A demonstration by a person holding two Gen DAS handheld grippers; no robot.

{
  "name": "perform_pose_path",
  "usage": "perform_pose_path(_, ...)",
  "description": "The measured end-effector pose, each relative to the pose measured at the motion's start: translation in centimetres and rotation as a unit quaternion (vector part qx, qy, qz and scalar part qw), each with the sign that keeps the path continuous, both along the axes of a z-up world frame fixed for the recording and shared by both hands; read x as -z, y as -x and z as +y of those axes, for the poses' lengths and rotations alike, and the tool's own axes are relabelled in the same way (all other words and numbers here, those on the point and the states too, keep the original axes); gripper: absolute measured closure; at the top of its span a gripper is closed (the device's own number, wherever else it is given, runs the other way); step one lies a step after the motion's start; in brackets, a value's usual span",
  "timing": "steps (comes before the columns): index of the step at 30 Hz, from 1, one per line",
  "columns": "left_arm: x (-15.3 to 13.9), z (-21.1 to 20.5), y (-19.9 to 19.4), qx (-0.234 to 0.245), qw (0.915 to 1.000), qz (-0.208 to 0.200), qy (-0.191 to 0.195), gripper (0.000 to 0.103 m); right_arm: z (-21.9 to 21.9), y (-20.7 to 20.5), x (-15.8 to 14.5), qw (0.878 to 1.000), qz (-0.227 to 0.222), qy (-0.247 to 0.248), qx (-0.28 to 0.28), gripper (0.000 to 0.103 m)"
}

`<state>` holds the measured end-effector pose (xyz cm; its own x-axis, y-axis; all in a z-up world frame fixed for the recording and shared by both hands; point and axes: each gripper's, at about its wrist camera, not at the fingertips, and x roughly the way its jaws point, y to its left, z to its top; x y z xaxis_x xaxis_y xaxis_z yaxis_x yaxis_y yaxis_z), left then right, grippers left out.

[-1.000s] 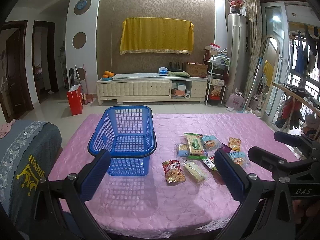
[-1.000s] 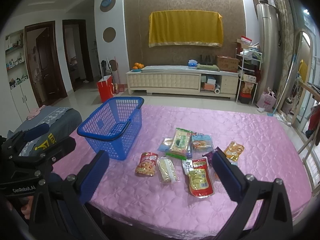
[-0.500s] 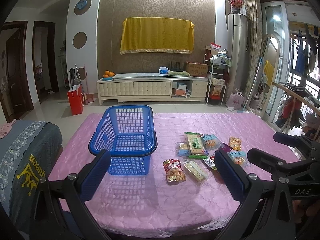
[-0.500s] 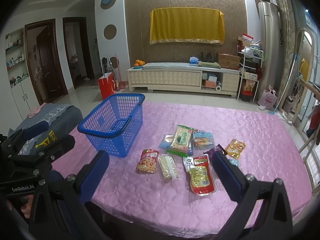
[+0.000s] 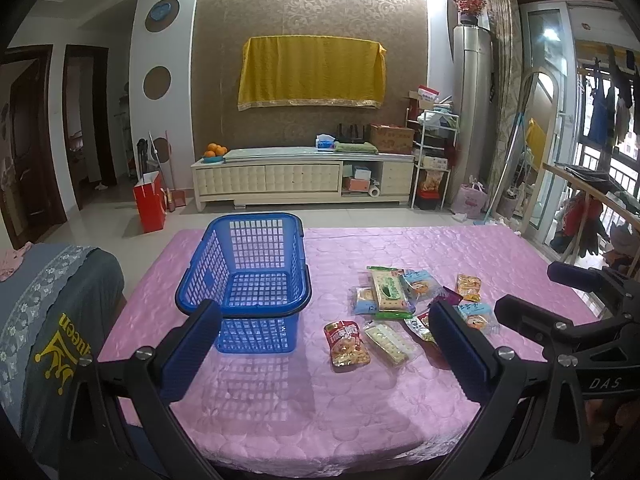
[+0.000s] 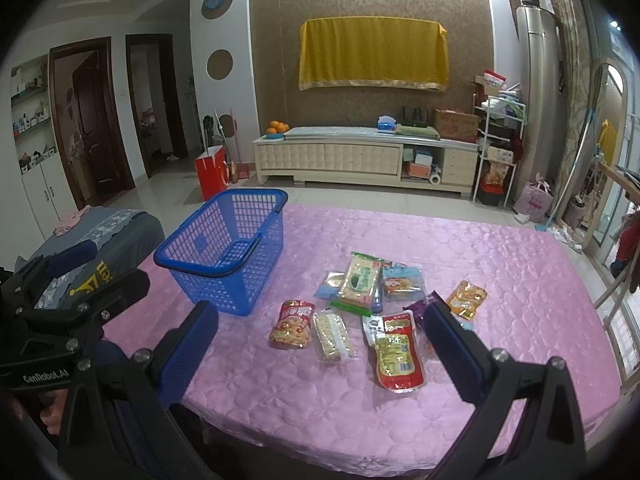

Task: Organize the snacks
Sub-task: 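Lower the right tool onto the red-and-yellow sausage pouch and close it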

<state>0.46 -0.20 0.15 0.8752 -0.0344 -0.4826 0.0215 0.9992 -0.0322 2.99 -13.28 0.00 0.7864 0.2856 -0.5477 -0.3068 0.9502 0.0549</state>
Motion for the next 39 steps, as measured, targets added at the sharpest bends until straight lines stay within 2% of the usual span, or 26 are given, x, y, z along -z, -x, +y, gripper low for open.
perform_pose_path(6, -1.0, -0.4, -1.7, 0.01, 0.9999, 0.006, -0.002, 0.001, -0.7, -1.4, -1.0, 1.0, -0.002, -0.002, -0.001, 0.0)
perform_pose_path(9, -1.4, -0.7, -3.0, 0.014, 0.9999, 0.006, -0.006, 0.001, -1.5, -2.5, -1.4, 1.0, -0.001, -0.019, -0.006, 0.0)
perform_pose_path(14, -1.3, -1.2, -6.7, 0.034, 0.9991, 0.027, 0.004, 0.001, -3.2, -4.3, -2.1, 0.999, -0.019, -0.007, 0.034, 0.0)
perform_pose_path(18, -0.3, -1.9, -9.4, 0.042, 0.9979, 0.048, 0.013, 0.001, -4.9, -7.2, -1.5, 0.999, 0.011, -0.007, 0.044, 0.0)
perform_pose_path(22, 1.4, -3.5, -11.9, 0.048, 0.9964, 0.07, 0.01, 0.001, -6.2, -9.8, 0.9, 0.998, 0.053, -0.008, 0.029, 0.0)
perform_pose_path(29, 7.2, -5.9, -14.2, 0.052, 0.9899, 0.132, -0.003, 0.001, -6.8, -12.7, 6.8, 0.991, 0.135, 0.015, -0.001, 0.0)
perform_pose_path(35, 12.2, -6.8, -15.0, 0.056, 0.9802, 0.19, -0.006, 0.001, -7.1, -13.6, 12.7, 0.974, 0.224, 0.021, -0.026, 0.004)
perform_pose_path(39, 14.5, -7.3, -15.4, 0.061, 0.9739, 0.218, -0.011, 0.001, -7.4, -13.7, 15.4, 0.962, 0.273, 0.013, -0.021, 0.004)
